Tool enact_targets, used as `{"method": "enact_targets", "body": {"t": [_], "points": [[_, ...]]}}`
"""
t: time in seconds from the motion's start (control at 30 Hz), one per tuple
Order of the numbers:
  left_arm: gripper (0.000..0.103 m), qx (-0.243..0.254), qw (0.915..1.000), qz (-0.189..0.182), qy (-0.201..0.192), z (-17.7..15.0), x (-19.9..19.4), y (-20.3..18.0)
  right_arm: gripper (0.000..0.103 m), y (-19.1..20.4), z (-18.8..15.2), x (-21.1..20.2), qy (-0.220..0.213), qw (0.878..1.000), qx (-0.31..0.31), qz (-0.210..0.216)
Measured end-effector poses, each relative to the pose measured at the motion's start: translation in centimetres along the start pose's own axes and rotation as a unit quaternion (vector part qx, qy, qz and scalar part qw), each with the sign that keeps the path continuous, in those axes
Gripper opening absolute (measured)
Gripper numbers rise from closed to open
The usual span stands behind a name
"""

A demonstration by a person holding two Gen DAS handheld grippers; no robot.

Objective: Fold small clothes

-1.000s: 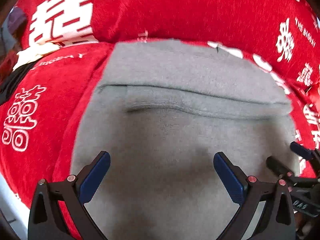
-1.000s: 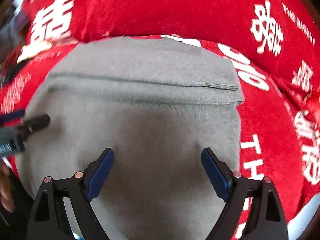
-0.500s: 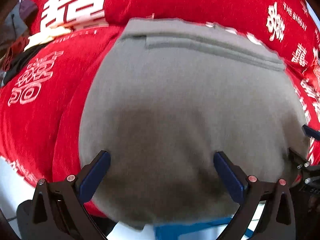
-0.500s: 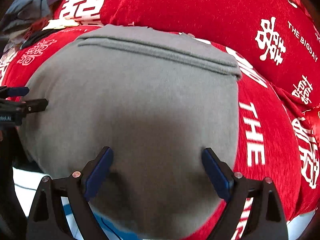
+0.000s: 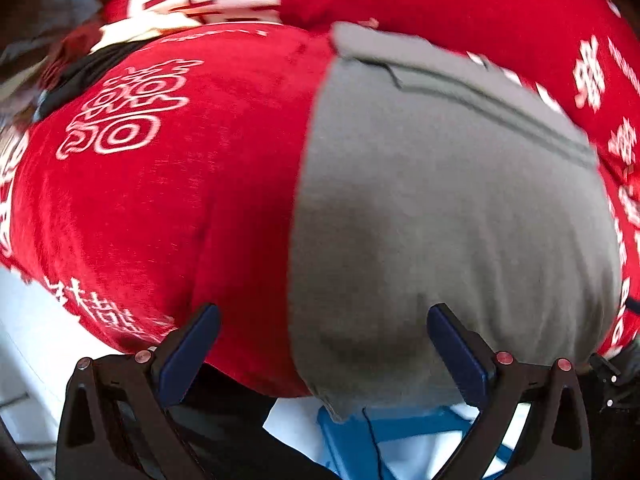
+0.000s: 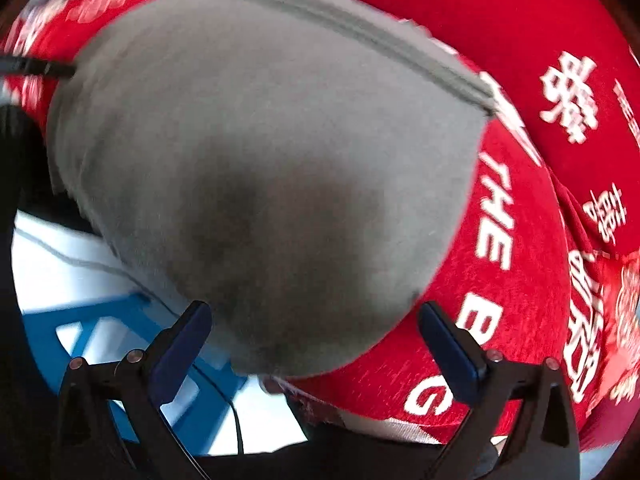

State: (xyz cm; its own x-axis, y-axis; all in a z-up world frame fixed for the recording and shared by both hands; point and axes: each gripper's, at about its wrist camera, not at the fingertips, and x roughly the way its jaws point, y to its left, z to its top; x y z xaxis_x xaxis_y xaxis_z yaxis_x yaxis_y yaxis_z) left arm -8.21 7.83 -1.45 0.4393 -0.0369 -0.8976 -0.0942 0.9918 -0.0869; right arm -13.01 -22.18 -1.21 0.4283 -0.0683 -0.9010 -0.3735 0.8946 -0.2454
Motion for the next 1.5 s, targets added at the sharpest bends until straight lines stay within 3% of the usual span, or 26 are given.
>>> {"method": "enact_targets", "body": {"t": [0.1,0.2,0.3,0.37,0.4,0.43,0.5,0.57,0.6,0.63,0.67,0.7,0.77,0.9,0.97,1.1,1.27,1.33,1.5], "points": [[0.103,0.015,0.9998,-0.013,-0.001,0.2,0.1,-1.5,0.103,0.7,2.4,-0.8,-0.034,0.999,0.015,0.005],[0.103,0.109,0.994,-0.01,-0.005,-0.6,0.3,-6.2,0.103,4.3,4.7,-1.3,-0.075,0.997,-0.034,0.011],[0.103,0.224,0.9742,-0.012,-0.025,-2.5,-0.1,-10.8,0.103,7.4,5.0,-1.0,-0.107,0.987,-0.115,-0.003],[0.103,0.28,0.9597,-0.009,-0.015,-3.5,0.6,-12.3,0.103,8.1,4.4,0.6,-0.088,0.983,-0.156,-0.023],[0.103,0.298,0.9545,0.016,0.0,-3.9,1.8,-12.5,0.103,7.8,3.9,1.6,-0.069,0.983,-0.167,-0.038],[0.103,0.298,0.9536,0.036,0.018,-3.8,2.8,-12.2,0.102,7.3,3.2,1.9,-0.063,0.983,-0.168,-0.026],[0.103,0.263,0.9642,0.005,0.031,-3.0,2.7,-10.2,0.102,4.8,1.8,2.2,-0.034,0.989,-0.145,-0.007],[0.103,0.236,0.9701,0.019,0.051,-2.1,2.9,-8.2,0.103,2.4,-0.2,2.3,-0.011,0.992,-0.128,-0.013],[0.103,0.217,0.9739,0.007,0.067,-1.6,3.0,-7.2,0.102,1.4,-1.0,2.2,-0.001,0.993,-0.117,-0.018],[0.103,0.186,0.98,0.006,0.071,-1.0,2.7,-5.8,0.102,0.0,-1.9,1.9,0.014,0.994,-0.097,-0.041],[0.103,0.167,0.9837,0.014,0.064,-0.6,2.4,-5.0,0.102,-1.6,-2.8,1.2,0.021,0.997,-0.067,-0.036],[0.103,0.134,0.9894,0.012,0.056,0.0,1.9,-3.6,0.102,-2.9,-3.3,0.6,0.022,0.999,-0.036,-0.016],[0.103,0.071,0.9954,-0.029,0.057,0.9,1.6,-1.4,0.102,-6.1,-4.6,-0.5,0.028,0.996,0.059,0.054],[0.103,0.04,0.991,-0.077,0.102,0.9,3.4,-0.9,0.098,-8.1,-5.8,-0.6,0.023,0.966,0.162,0.2],[0.103,0.041,0.9855,-0.099,0.131,0.3,4.3,-1.6,0.093,-8.2,-5.8,0.2,0.025,0.957,0.169,0.233],[0.103,0.023,0.9824,-0.118,0.143,-0.7,4.5,-2.0,0.084,-7.7,-5.4,2.5,0.049,0.952,0.162,0.254],[0.102,-0.031,0.9745,-0.158,0.156,-1.4,4.8,-1.6,0.081,-5.5,-5.6,1.6,0.033,0.951,0.155,0.267],[0.102,-0.043,0.9726,-0.162,0.161,-1.8,5.1,-1.2,0.071,-5.2,-5.5,1.5,0.031,0.951,0.151,0.269],[0.095,-0.044,0.973,-0.157,0.164,-2.4,5.0,-0.9,0.067,-5.8,-5.4,2.1,0.029,0.942,0.166,0.291]]}}
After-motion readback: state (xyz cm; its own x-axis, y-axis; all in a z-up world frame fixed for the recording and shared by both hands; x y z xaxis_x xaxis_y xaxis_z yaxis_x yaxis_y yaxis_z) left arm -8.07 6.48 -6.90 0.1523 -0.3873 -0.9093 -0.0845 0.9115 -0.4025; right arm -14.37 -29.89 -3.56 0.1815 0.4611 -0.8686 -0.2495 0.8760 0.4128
